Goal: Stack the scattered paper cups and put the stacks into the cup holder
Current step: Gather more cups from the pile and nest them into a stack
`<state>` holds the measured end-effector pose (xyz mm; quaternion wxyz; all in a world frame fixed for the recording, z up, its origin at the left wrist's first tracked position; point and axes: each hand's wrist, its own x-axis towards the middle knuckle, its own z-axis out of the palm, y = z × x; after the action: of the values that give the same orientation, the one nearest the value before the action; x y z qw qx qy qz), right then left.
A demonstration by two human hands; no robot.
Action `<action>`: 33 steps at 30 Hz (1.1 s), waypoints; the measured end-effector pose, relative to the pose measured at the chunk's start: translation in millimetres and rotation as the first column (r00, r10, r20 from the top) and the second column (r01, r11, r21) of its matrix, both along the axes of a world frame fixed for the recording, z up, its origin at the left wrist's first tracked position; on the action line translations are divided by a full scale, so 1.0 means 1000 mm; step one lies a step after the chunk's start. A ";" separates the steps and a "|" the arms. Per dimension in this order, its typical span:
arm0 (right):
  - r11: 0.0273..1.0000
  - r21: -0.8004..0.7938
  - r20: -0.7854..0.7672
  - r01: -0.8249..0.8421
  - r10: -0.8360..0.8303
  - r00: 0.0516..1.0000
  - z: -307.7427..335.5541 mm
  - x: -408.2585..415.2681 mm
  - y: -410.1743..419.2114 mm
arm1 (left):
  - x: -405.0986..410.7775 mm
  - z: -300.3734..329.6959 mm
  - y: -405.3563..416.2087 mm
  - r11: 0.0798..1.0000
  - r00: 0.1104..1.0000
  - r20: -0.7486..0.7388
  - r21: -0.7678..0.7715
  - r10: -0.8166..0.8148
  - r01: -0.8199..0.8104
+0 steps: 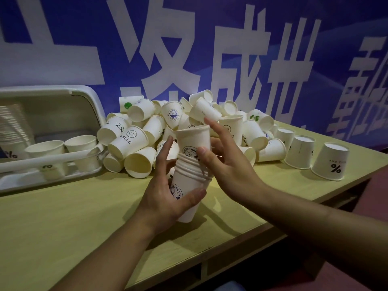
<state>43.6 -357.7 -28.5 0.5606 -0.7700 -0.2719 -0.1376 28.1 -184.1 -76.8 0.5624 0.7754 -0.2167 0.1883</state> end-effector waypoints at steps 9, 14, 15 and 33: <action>0.959 -0.262 0.122 0.106 -0.076 0.990 -0.010 0.014 -0.020 | 0.004 0.001 0.005 0.992 0.995 0.056 -0.109 0.077 -0.071; 0.662 -0.703 0.252 0.261 -0.112 0.961 -0.014 0.041 -0.043 | 0.007 0.001 0.009 0.975 0.986 0.068 -0.176 0.153 -0.139; 0.564 -0.790 0.241 0.240 -0.075 0.968 -0.015 0.046 -0.047 | 0.007 0.001 0.011 0.973 0.986 0.057 -0.178 0.158 -0.146; 0.322 -0.902 0.350 0.289 0.152 0.924 -0.016 0.109 -0.036 | 0.011 -0.001 0.013 0.972 0.982 0.043 -0.156 0.183 -0.175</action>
<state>152.6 -393.5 -44.2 -0.0615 -0.9198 -0.3679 -0.1214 38.6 -170.8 -78.1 0.5939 0.7411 -0.1469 0.2763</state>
